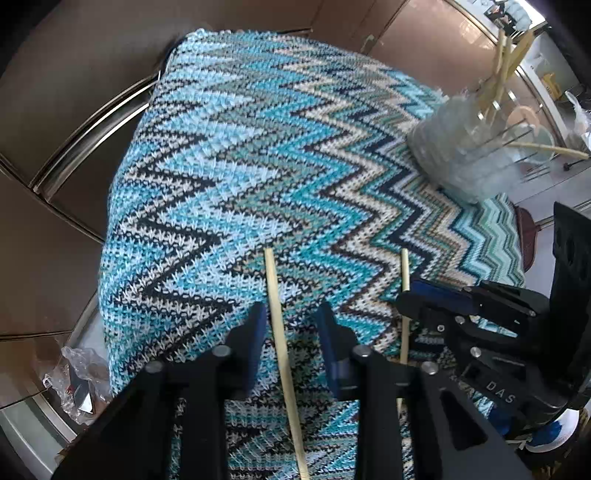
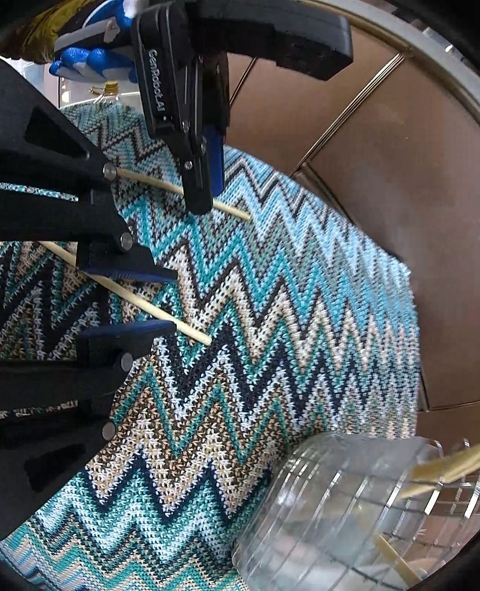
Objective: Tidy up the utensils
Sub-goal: 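Lower both tools toward the last chopsticks on the cloth, then grasp a chopstick with the left gripper while the right gripper grasps another chopstick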
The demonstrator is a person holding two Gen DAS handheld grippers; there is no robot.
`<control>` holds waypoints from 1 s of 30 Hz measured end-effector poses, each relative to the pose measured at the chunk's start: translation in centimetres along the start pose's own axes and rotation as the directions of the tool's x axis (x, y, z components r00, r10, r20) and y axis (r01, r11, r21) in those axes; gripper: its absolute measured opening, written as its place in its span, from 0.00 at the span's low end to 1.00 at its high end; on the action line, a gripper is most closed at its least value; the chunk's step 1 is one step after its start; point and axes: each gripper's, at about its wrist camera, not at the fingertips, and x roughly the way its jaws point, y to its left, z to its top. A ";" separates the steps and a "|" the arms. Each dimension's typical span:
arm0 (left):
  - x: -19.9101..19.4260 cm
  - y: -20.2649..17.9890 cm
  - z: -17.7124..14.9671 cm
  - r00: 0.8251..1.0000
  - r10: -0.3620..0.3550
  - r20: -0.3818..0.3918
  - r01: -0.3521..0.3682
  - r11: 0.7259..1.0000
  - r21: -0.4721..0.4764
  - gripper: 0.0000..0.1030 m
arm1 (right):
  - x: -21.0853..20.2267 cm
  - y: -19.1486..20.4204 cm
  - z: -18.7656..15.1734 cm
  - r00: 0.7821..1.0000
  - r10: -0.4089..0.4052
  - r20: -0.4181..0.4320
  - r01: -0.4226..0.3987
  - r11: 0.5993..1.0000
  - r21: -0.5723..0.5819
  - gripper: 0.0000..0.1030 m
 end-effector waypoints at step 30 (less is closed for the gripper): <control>-3.6 -1.2 -2.1 0.986 0.066 0.151 -0.067 0.998 0.001 0.05 | -3.8 1.0 -1.1 0.994 0.032 0.109 -0.035 0.999 0.030 0.06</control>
